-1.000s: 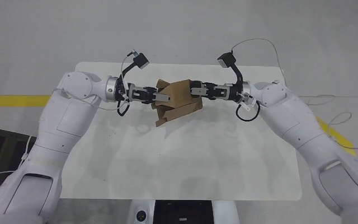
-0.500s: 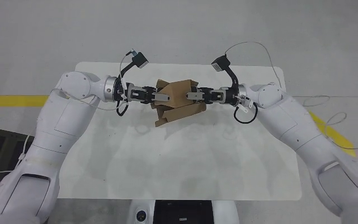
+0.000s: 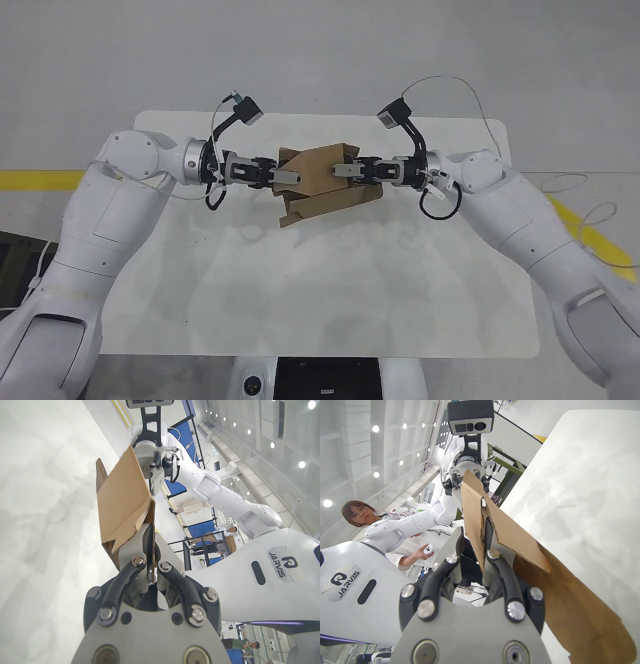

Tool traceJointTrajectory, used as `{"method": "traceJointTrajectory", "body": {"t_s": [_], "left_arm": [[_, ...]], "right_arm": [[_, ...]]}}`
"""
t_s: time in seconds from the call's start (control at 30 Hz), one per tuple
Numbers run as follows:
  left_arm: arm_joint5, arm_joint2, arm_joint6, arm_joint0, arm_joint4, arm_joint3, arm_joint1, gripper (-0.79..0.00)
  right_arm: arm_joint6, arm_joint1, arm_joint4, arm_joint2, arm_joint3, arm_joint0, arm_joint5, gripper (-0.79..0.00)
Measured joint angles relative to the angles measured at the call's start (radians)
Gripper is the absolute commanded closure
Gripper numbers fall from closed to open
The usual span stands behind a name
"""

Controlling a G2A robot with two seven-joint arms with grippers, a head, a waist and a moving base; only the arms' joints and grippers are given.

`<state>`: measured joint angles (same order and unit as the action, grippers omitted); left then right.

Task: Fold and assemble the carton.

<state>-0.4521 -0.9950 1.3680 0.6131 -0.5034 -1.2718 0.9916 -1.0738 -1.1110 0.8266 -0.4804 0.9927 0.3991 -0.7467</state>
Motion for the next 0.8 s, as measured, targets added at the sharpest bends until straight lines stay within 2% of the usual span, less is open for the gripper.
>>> {"method": "traceJointTrajectory", "body": {"t_s": [0.17, 0.3, 0.43, 0.53, 0.57, 0.67, 0.8], "left_arm": [[0.003, 0.002, 0.003, 0.005, -0.003, -0.012, -0.007, 0.0], [0.003, 0.004, 0.003, 0.01, -0.008, -0.022, -0.011, 0.0], [0.004, 0.006, 0.004, 0.013, -0.011, -0.03, -0.016, 0.0], [0.004, 0.007, 0.004, 0.014, -0.013, -0.033, -0.019, 0.0], [0.004, 0.007, 0.004, 0.014, -0.013, -0.034, -0.02, 0.0], [0.002, 0.009, 0.002, 0.016, -0.012, -0.042, -0.024, -0.785], [-0.001, 0.011, -0.001, 0.019, -0.012, -0.052, -0.03, -0.785]], "right_arm": [[0.002, -0.013, -0.008, 0.008, -0.002, -0.002, -0.002, -0.188], [0.002, -0.022, -0.011, 0.016, 0.002, -0.005, -0.002, -0.154], [0.007, -0.03, -0.011, 0.021, -0.003, -0.008, -0.007, -0.102], [0.009, -0.033, -0.012, 0.023, -0.006, -0.009, -0.009, 0.0], [0.009, -0.034, -0.012, 0.024, -0.007, -0.008, -0.009, 0.0], [0.008, -0.034, -0.012, 0.024, -0.009, -0.005, -0.009, 0.0], [0.01, -0.032, -0.02, 0.024, -0.017, -0.004, -0.01, 0.0]]}}
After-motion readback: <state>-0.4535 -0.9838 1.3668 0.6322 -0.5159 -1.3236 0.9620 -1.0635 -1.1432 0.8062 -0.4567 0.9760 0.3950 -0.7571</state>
